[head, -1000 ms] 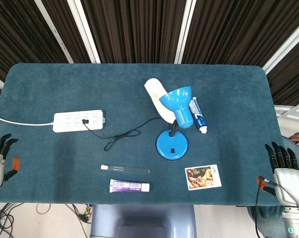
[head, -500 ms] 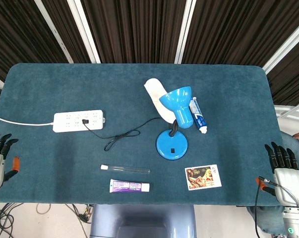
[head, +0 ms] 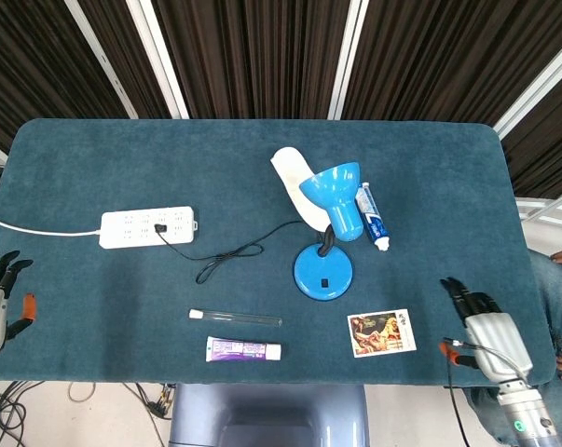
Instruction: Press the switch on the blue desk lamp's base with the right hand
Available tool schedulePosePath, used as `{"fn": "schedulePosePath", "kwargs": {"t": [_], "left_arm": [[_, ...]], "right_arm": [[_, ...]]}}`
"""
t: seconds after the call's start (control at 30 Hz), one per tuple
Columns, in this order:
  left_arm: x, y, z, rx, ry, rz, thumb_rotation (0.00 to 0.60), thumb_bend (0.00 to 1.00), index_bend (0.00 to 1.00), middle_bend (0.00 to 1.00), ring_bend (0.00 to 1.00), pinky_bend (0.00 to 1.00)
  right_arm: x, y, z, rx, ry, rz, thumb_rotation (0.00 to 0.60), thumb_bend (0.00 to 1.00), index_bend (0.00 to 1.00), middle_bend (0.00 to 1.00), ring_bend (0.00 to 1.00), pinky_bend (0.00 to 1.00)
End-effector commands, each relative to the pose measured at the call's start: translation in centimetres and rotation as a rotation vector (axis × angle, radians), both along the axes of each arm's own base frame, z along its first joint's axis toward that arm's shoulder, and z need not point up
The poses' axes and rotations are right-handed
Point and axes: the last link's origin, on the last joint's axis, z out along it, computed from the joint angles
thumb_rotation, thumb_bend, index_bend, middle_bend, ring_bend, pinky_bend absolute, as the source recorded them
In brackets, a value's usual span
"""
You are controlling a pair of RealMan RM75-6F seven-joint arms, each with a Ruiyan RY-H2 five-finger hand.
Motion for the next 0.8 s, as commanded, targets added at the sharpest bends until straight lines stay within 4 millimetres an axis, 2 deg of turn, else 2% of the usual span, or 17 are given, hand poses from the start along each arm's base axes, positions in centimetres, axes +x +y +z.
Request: {"fn": "schedulePosePath", "kwargs": {"t": [0.03,0.13,0.47,0.8], "left_arm": [[0.0,0.0,0.0,0.001,-0.001,0.001,0.6,0.53,0.21,0.1,0.01,0.0],[0.0,0.0,0.0,0.002,-0.002,0.004,0.6,0.53,0.21,0.1,0.01,0.0],[-0.1,0.0,0.0,0.001,-0.005,0.009,0.6,0.53,0.21,0.1,0.01,0.0],[-0.1,0.1,0.0,-0.003,-0.007,0.015,0.6,0.53,0.21,0.1,0.01,0.0]], "right_arm": [[1.9,-1.7,-1.5,0.057,0.005,0.038,0.6,0.25,0.0,0.26,0.47,0.36],[3.1,-2.6,-2.6,0.081,0.007,0.055,0.6,0.25,0.0,0.32,0.51,0.41],[7.1,-4.9,-7.6,0.188,0.01,0.082,0.6,0.25,0.0,0.41,0.55,0.56],[8.7,-6.2,-11.7,0.255,0.054,0.061,0.6,0.25,0.0,0.5,0.62,0.68]]}}
